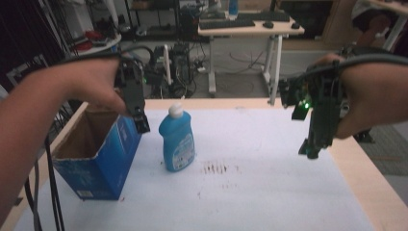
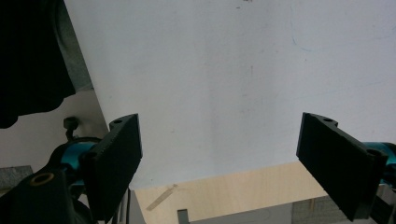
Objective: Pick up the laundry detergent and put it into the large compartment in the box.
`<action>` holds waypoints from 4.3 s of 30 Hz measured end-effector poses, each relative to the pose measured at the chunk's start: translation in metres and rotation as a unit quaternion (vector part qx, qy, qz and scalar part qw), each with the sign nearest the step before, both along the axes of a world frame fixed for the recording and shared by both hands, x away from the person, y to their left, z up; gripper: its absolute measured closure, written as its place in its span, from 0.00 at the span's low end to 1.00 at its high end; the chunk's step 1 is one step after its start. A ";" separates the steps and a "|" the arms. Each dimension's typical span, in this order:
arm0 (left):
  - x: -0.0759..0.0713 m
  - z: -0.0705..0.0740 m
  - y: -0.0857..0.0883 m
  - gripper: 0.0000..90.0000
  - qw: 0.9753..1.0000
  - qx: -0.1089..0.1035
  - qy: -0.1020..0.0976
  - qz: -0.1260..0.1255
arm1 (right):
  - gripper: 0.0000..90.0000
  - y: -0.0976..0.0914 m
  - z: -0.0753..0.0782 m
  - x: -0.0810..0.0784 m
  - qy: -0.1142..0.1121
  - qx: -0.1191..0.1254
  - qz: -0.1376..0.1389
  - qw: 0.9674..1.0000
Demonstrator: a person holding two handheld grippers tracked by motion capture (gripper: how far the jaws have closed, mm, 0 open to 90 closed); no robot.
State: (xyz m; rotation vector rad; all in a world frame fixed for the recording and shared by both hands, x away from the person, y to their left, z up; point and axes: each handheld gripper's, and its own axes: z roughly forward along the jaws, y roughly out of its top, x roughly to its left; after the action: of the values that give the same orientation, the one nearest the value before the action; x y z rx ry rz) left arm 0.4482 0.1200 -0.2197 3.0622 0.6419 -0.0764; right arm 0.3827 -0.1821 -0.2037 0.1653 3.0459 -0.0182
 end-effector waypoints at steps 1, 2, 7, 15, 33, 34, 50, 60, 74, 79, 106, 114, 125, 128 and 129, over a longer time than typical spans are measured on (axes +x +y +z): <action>0.000 0.000 0.000 0.03 1.000 -0.001 0.001 0.004 | 0.15 0.000 0.000 0.001 0.001 0.002 0.004 1.000; 0.000 -0.001 0.001 0.03 1.000 -0.003 0.004 0.010 | 0.15 0.001 -0.001 0.001 0.000 0.002 0.002 1.000; 0.000 -0.002 0.002 0.03 0.999 -0.007 0.012 0.030 | 0.15 0.002 -0.003 0.002 0.003 -0.002 0.002 1.000; 0.003 -0.001 0.004 0.03 0.994 -0.032 -0.011 0.103 | 0.15 0.002 -0.003 0.004 0.004 -0.004 -0.003 1.000; 0.004 -0.006 -0.015 0.03 0.987 -0.051 0.016 0.153 | 0.15 0.006 -0.006 0.006 0.006 -0.009 -0.009 1.000; 0.005 -0.006 -0.016 0.03 0.987 -0.049 0.014 0.155 | 0.15 0.006 -0.006 0.006 0.006 -0.010 -0.006 1.000; 0.017 -0.014 -0.032 0.03 0.987 -0.045 -0.004 0.157 | 0.15 -0.007 -0.007 0.005 0.010 -0.008 -0.014 1.000; 0.026 -0.029 -0.047 0.03 0.987 -0.044 -0.001 0.154 | 0.15 -0.008 -0.007 0.006 0.010 -0.004 -0.018 1.000; 0.036 -0.055 -0.053 0.03 0.986 -0.032 0.001 0.165 | 0.15 -0.007 -0.009 0.007 0.010 -0.009 -0.022 1.000; 0.038 -0.061 -0.055 0.03 0.986 -0.024 -0.004 0.167 | 0.15 -0.007 -0.010 0.007 0.012 -0.010 -0.025 1.000; 0.045 -0.076 -0.056 0.13 0.984 -0.016 -0.018 0.179 | 0.15 -0.008 -0.015 0.013 0.017 -0.011 -0.033 0.999; 0.045 -0.077 -0.056 0.19 0.983 -0.023 -0.020 0.181 | 0.15 -0.007 -0.016 0.013 0.018 -0.014 -0.030 0.999; 0.044 -0.077 -0.056 0.31 0.983 -0.027 -0.023 0.178 | 0.15 -0.007 -0.017 0.013 0.018 -0.014 -0.034 0.999; 0.044 -0.077 -0.057 0.32 0.983 -0.025 -0.025 0.177 | 0.15 -0.007 -0.018 0.013 0.018 -0.012 -0.035 0.999; 0.044 -0.077 -0.057 0.32 0.984 -0.024 -0.025 0.177 | 0.15 -0.007 -0.018 0.013 0.019 -0.012 -0.034 0.999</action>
State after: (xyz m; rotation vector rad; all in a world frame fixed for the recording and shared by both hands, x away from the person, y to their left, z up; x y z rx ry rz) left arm 0.4919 0.0631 -0.2966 2.8406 1.1475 -0.0091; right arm 0.3958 -0.1889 -0.2217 0.2705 3.0742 -0.0641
